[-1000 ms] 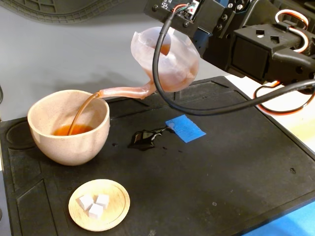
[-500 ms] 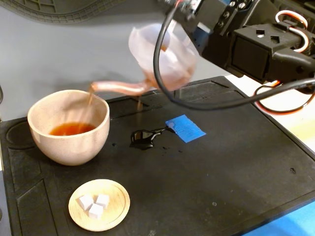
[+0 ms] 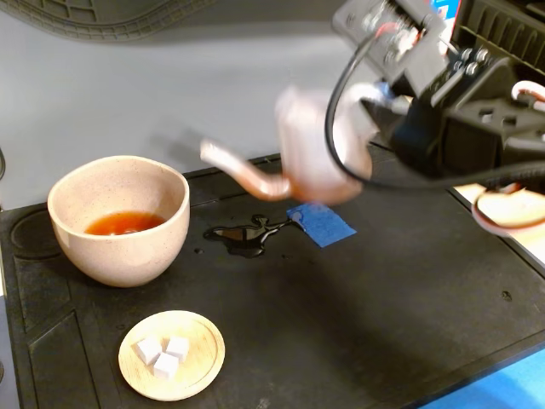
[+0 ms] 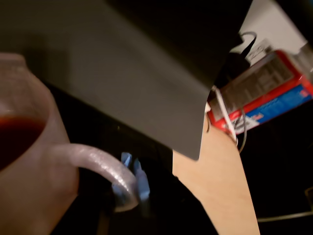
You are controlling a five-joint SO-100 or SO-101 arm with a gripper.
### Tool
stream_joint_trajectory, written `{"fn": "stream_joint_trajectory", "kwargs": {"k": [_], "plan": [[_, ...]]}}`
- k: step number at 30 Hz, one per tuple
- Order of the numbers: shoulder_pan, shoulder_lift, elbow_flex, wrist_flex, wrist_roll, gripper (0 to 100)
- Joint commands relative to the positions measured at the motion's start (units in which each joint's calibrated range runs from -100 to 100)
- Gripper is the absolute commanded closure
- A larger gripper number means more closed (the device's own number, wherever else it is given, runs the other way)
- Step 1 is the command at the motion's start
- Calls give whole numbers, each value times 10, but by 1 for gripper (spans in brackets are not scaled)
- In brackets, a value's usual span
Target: Pick up a kettle and pour liquid into a cup.
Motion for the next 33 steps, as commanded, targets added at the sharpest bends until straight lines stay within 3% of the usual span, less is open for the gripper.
{"fn": "stream_joint_trajectory", "kwargs": {"k": [1, 7, 9, 14, 20, 21, 33], "plan": [[19, -7, 29, -10, -2, 99], [12, 55, 47, -10, -38, 99], [11, 78, 46, -21, -82, 99], [11, 166, 6, -127, -80, 99], [16, 203, -66, -126, -78, 99], [19, 207, -80, -126, -53, 99], [37, 218, -69, -126, -50, 99]]}}
